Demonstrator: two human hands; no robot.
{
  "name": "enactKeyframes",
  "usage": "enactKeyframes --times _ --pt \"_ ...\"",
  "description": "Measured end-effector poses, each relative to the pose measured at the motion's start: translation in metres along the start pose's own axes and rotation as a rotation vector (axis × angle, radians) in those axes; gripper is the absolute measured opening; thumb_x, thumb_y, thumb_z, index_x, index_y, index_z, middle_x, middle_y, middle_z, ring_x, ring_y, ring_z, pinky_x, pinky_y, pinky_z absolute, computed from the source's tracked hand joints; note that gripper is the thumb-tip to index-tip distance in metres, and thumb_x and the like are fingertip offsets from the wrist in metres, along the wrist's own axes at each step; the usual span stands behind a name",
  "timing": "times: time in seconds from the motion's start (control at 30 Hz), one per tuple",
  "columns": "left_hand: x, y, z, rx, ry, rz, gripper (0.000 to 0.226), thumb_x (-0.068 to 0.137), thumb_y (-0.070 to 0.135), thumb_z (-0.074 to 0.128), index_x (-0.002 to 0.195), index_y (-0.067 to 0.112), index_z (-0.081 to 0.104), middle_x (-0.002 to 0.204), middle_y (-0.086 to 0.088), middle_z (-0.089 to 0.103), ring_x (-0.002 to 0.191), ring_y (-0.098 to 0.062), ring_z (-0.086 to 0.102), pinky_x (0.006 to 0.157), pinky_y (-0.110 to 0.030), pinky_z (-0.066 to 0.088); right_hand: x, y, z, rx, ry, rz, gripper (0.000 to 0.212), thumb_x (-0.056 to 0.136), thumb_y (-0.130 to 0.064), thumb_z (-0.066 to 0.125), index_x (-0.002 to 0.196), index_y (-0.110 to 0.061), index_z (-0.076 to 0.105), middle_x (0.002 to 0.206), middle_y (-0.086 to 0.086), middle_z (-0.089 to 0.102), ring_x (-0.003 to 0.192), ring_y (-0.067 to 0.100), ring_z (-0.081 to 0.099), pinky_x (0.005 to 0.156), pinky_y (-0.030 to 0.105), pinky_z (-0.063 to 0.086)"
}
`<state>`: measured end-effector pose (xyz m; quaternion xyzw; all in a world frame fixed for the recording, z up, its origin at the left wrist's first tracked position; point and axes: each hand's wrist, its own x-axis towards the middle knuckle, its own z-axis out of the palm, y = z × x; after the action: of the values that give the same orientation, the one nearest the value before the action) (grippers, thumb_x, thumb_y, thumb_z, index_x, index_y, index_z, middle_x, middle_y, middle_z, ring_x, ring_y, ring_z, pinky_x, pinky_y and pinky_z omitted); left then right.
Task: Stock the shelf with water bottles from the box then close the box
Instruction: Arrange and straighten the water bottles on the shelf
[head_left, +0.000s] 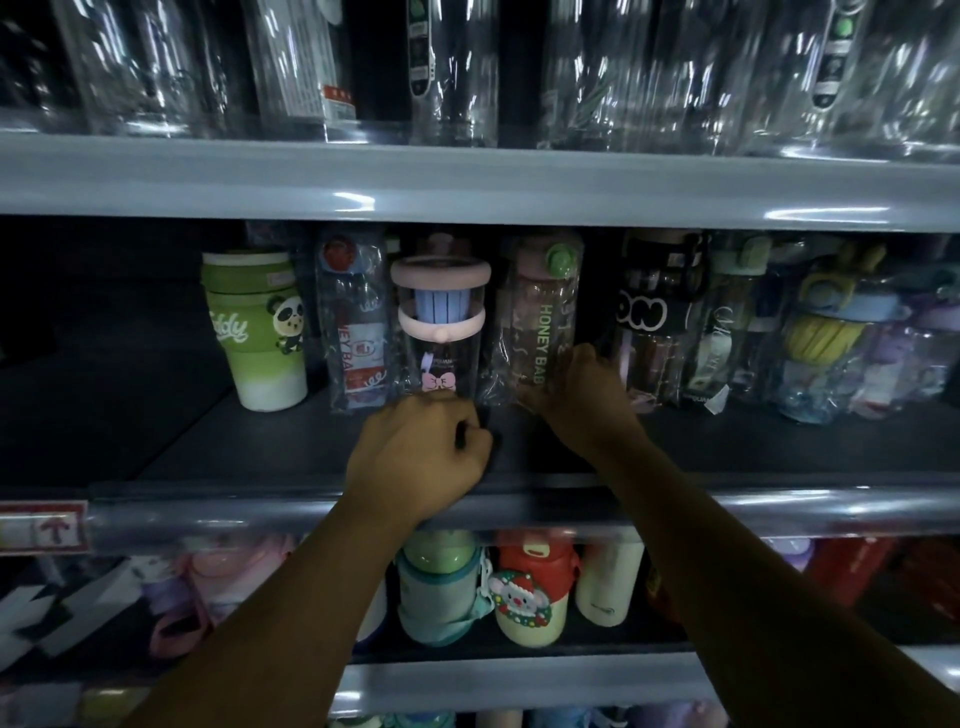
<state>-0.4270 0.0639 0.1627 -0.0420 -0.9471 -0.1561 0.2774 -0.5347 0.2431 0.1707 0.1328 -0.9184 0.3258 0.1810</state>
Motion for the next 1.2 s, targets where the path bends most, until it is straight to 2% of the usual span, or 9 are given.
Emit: enactKeyframes --times 0.4,0.53,0.6,0.67,0.77,0.83,0.93,1.07,1.2 --pt "0.001 -0.002 0.000 -0.030 0.010 0.012 0.030 0.083 0.043 0.042 0.090 0.030 0.069 0.090 0.012 0.069 0.081 -0.014 0.063 0.075 -0.032 0.054 0.005 0.003 0.005 0.076 0.036 0.032 0.069 0.082 -0.047 0.079 0.128 -0.005 0.049 0.118 0.005 0.059 0.096 0.016 0.052 0.076 0.027 0.040" --pt "0.003 -0.005 0.000 -0.059 0.016 0.025 0.027 0.085 0.041 0.046 0.088 0.029 0.070 0.086 0.012 0.069 0.077 -0.014 0.063 0.071 -0.032 0.054 0.011 0.004 0.000 0.039 -0.044 0.014 0.074 0.076 -0.063 0.073 0.124 -0.009 0.056 0.113 0.001 0.060 0.099 0.016 0.060 0.073 0.024 0.042" --pt "0.003 -0.006 0.000 -0.062 0.025 0.030 0.029 0.083 0.042 0.044 0.085 0.029 0.069 0.084 0.012 0.069 0.075 -0.013 0.063 0.069 -0.032 0.054 0.007 0.005 -0.016 -0.095 -0.155 -0.015 0.080 0.081 -0.068 0.068 0.136 -0.012 0.052 0.122 0.006 0.054 0.107 0.018 0.055 0.078 0.026 0.039" --pt "0.002 -0.006 0.000 -0.059 0.025 0.028 0.028 0.083 0.042 0.044 0.085 0.029 0.069 0.085 0.012 0.070 0.075 -0.014 0.063 0.068 -0.032 0.054 -0.004 0.009 -0.042 -0.104 -0.215 -0.043 0.079 0.083 -0.063 0.069 0.140 -0.014 0.047 0.126 0.005 0.053 0.113 0.021 0.055 0.078 0.025 0.040" --pt "0.001 -0.005 0.000 -0.046 0.026 0.037 0.024 0.086 0.041 0.047 0.086 0.030 0.069 0.087 0.012 0.071 0.076 -0.015 0.064 0.066 -0.030 0.051 -0.036 0.028 -0.085 -0.054 -0.125 -0.174 0.038 0.095 -0.034 0.067 0.125 -0.012 0.057 0.109 0.001 0.067 0.097 0.017 0.065 0.078 0.029 0.049" --pt "0.001 -0.004 0.000 -0.038 0.016 0.033 0.018 0.089 0.037 0.052 0.087 0.031 0.069 0.087 0.013 0.070 0.077 -0.014 0.063 0.065 -0.028 0.045 -0.056 0.056 -0.103 -0.117 0.006 -0.261 0.024 0.098 -0.032 0.060 0.115 -0.016 0.065 0.098 -0.002 0.069 0.081 0.011 0.064 0.073 0.031 0.052" --pt "0.001 0.002 -0.001 -0.017 0.025 0.019 0.025 0.085 0.043 0.048 0.086 0.032 0.070 0.086 0.011 0.071 0.076 -0.016 0.065 0.066 -0.031 0.052 -0.071 0.094 -0.115 -0.239 0.088 -0.307 0.030 0.100 -0.041 0.051 0.105 -0.019 0.070 0.090 -0.002 0.065 0.073 0.015 0.062 0.062 0.030 0.048" --pt "0.000 0.013 -0.005 0.046 0.022 -0.007 0.035 0.083 0.049 0.044 0.095 0.032 0.072 0.092 0.007 0.075 0.083 -0.023 0.069 0.074 -0.037 0.056 -0.072 0.110 -0.111 -0.376 0.187 -0.322 0.032 0.102 -0.043 0.046 0.094 -0.022 0.069 0.088 0.000 0.068 0.072 0.019 0.062 0.055 0.024 0.031" --pt "0.001 0.028 -0.005 0.133 0.055 -0.030 0.048 0.081 0.058 0.034 0.100 0.033 0.072 0.093 0.003 0.075 0.084 -0.027 0.070 0.071 -0.035 0.055 -0.068 0.112 -0.110 -0.355 0.224 -0.389 0.037 0.093 -0.044 0.039 0.083 -0.019 0.065 0.080 0.004 0.067 0.067 0.028 0.065 0.053 0.027 0.035"
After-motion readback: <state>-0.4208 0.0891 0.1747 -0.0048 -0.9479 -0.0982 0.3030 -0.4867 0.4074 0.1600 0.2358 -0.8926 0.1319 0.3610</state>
